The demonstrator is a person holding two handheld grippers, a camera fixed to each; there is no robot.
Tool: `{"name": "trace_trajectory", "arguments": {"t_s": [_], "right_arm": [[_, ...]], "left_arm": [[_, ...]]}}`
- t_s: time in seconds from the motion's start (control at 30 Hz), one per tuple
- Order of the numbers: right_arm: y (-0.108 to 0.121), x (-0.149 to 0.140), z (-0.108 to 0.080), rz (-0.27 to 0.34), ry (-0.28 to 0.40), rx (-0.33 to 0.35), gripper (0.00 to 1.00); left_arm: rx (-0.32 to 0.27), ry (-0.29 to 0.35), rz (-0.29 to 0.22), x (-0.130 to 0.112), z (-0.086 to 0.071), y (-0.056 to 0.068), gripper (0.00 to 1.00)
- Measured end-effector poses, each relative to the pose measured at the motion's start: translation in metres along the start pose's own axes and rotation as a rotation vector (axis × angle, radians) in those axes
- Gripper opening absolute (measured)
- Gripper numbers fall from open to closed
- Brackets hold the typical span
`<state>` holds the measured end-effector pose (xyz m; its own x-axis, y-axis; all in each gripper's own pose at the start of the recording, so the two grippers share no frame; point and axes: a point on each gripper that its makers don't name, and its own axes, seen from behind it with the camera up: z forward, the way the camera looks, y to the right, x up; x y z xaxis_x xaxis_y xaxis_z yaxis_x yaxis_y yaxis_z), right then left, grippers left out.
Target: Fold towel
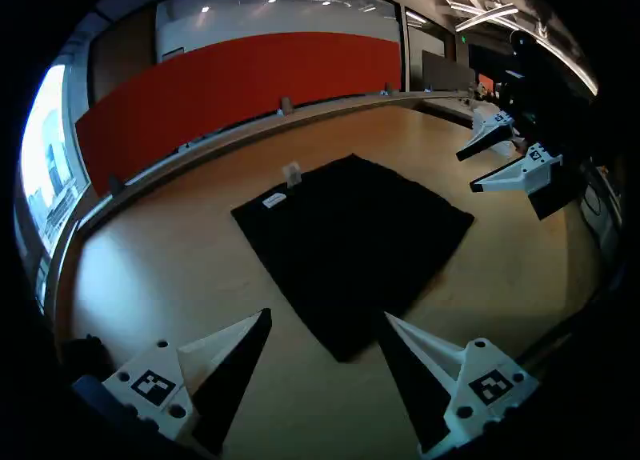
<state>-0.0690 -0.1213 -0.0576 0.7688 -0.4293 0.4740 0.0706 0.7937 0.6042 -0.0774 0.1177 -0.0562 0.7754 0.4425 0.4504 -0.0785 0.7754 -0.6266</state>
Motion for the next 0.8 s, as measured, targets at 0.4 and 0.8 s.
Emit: {"name": "trace_trajectory", "arguments": {"t_s": [0.4, 0.8], "right_arm": [[-0.009, -0.043, 0.018, -0.004, -0.095, 0.04, 1.0], [-0.015, -0.061, 0.02, -0.027, -0.146, 0.073, 0.98]], "left_arm": [[-0.043, -0.095, 0.003, -0.031, 0.026, 0.011, 0.93], [-0.079, -0.166, 0.012, -0.048, 0.038, 0.024, 0.93]]}}
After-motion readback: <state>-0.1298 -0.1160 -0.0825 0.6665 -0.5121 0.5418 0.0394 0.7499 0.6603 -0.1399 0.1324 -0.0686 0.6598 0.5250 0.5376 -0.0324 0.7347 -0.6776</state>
